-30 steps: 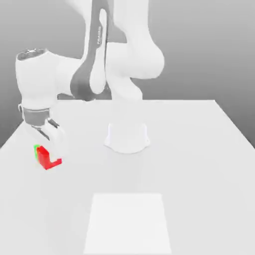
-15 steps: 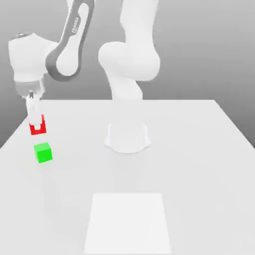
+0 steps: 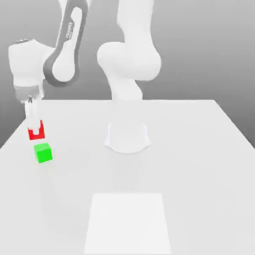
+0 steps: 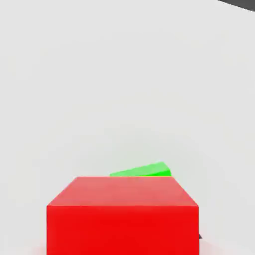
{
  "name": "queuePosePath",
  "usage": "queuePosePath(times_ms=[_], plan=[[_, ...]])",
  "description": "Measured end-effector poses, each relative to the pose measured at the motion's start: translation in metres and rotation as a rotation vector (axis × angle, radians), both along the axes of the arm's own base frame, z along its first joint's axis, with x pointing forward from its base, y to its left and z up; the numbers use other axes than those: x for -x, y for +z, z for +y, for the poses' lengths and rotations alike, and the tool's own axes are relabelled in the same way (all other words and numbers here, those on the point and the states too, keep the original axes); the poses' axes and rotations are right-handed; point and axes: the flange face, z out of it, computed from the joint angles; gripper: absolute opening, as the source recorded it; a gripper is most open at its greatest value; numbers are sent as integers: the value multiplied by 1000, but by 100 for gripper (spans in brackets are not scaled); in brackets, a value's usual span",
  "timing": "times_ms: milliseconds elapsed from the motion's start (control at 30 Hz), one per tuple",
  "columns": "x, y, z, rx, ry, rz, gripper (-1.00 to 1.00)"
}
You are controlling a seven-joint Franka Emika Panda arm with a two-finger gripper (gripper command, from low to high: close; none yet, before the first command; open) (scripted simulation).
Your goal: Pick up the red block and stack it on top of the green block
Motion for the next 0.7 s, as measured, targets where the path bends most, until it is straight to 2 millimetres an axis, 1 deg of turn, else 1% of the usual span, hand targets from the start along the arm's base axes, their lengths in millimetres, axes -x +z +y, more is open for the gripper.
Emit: queuePosePath(times_ms=[700], plan=[[5,-41,4,-6,1,33,-100]])
